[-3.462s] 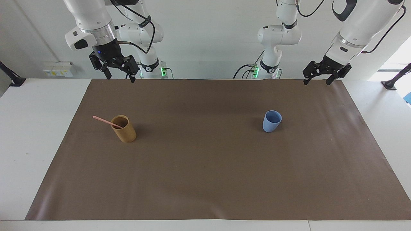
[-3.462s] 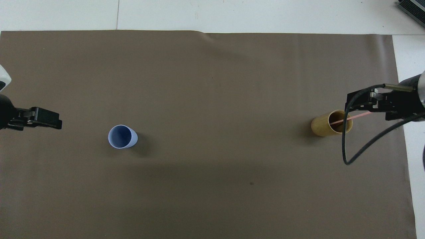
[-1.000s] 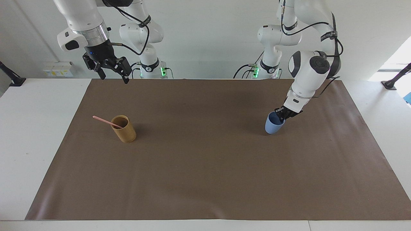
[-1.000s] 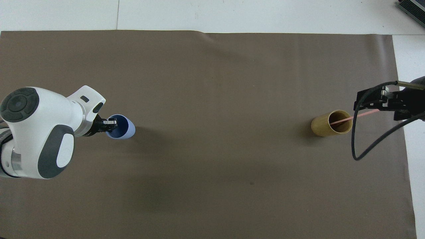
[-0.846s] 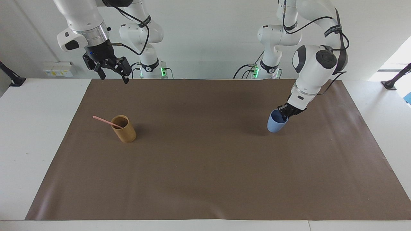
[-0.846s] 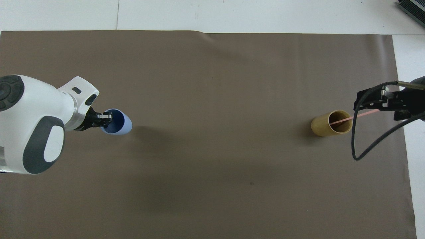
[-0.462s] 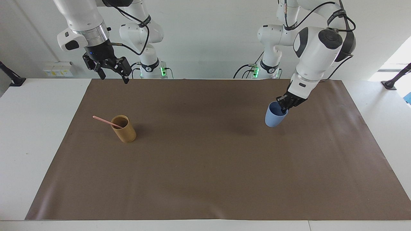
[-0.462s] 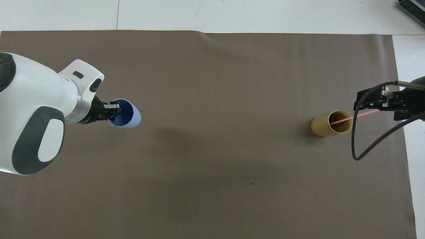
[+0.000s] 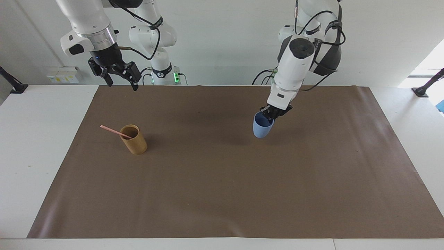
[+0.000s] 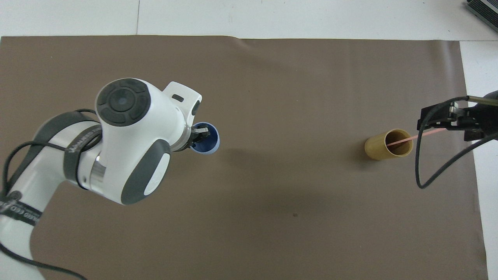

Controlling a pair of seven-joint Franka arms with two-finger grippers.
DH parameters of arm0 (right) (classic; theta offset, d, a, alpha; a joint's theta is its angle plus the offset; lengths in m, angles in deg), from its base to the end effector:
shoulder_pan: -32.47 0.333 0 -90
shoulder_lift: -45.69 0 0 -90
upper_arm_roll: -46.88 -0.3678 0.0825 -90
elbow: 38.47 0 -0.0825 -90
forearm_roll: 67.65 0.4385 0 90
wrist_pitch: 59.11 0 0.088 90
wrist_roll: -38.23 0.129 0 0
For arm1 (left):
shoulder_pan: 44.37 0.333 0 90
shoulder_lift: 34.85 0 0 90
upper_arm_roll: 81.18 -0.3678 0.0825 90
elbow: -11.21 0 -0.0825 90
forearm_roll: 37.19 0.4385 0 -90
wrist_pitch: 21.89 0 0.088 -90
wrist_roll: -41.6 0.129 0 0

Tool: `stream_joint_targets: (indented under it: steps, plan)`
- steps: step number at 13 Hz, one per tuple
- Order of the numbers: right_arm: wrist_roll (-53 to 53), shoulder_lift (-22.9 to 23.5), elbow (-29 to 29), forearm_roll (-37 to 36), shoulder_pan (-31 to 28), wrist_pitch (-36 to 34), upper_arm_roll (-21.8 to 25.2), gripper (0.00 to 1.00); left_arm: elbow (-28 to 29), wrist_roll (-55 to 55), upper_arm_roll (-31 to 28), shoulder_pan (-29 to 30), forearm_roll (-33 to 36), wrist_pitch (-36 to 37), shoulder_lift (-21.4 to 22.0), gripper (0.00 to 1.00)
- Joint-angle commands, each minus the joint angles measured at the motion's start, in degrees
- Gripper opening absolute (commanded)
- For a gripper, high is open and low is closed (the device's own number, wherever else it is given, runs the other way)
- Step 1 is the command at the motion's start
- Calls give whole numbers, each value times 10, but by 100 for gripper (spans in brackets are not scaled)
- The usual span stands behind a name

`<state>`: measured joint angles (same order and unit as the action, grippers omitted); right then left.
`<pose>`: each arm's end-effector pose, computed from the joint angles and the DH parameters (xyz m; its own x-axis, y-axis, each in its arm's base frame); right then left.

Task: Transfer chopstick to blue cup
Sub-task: 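Slide the blue cup with the left gripper toward the tan tube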

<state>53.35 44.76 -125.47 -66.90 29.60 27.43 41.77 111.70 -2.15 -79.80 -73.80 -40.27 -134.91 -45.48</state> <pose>0.5969 0.0256 0.6861 0.9750 -0.2221 0.0048 -0.2220 -0.9749 -0.0133 0.5821 -0.3514 0.4724 0.9698 0.2436 -0.0142 0.2440 -0.9678 0.0619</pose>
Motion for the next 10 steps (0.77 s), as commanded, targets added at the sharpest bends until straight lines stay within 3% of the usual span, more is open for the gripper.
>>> stream_joint_targets:
  steps: [1,3,10]
  plan:
    - [-34,-15,-22,13,-15,14,-2,100,-50,-30,-10,-41,-5,-27,-53,0]
    - [-35,-15,-23,13,-16,17,-2,100,-45,-40,-10,-65,-7,-48,-72,0]
    - [-69,-15,-37,13,-30,52,-2,100,7,-52,-8,-89,-7,-89,-73,0]
